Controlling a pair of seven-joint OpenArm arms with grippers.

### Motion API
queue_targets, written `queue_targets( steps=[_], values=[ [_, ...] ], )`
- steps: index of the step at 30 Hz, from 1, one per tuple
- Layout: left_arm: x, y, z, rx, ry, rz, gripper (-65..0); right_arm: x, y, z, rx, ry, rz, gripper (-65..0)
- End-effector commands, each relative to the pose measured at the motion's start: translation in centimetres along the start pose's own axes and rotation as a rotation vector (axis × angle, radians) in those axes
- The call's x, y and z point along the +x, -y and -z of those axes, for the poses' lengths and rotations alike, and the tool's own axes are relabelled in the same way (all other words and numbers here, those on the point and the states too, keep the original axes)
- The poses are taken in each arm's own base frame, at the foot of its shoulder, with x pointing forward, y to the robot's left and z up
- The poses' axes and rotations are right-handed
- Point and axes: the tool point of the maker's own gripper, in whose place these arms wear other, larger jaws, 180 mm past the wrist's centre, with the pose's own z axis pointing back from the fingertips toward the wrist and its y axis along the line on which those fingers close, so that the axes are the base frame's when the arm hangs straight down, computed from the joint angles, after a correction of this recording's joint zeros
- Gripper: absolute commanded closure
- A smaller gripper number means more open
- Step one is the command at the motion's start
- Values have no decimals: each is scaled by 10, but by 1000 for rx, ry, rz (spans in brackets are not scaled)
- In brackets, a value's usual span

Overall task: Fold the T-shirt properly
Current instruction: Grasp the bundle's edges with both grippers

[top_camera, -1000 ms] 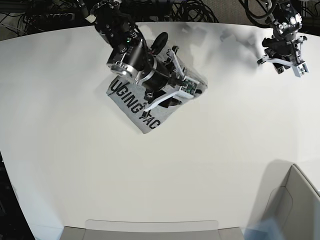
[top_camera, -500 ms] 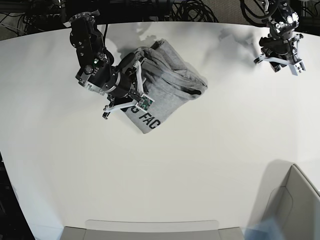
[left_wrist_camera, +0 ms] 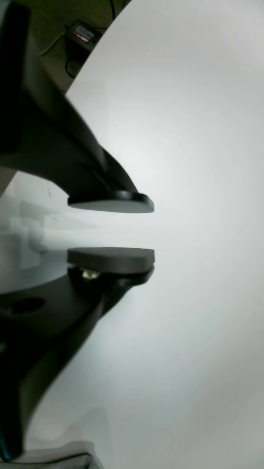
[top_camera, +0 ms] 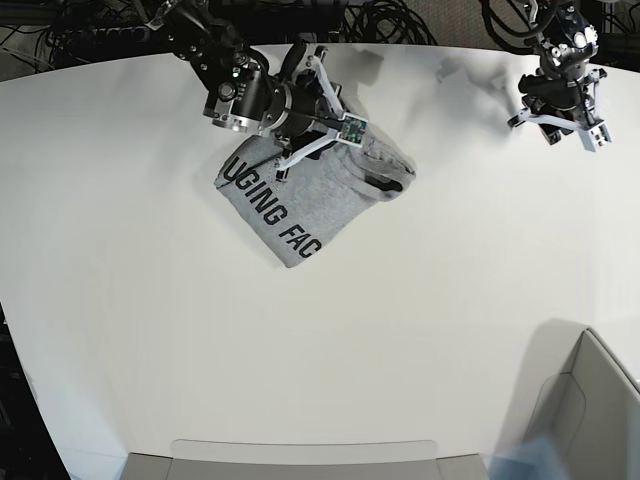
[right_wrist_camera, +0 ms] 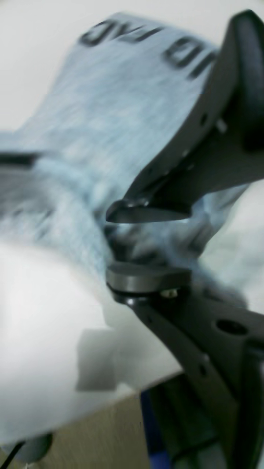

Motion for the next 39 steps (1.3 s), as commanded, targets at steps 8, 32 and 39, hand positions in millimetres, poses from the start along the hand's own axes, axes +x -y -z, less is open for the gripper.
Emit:
queue_targets(
  steps=[8,32,39],
  values=[
    [3,23,-2,-59,27,16,-158,42,75,-40,-167,195,77,-189],
    [-88,312,-144,-1084,127,415,0,-170,243,-89,-444,-153,498,0],
    [-113,313,-123,-1053,-21,613,0,-168,224,-54,-338,-185,457,0]
  ],
)
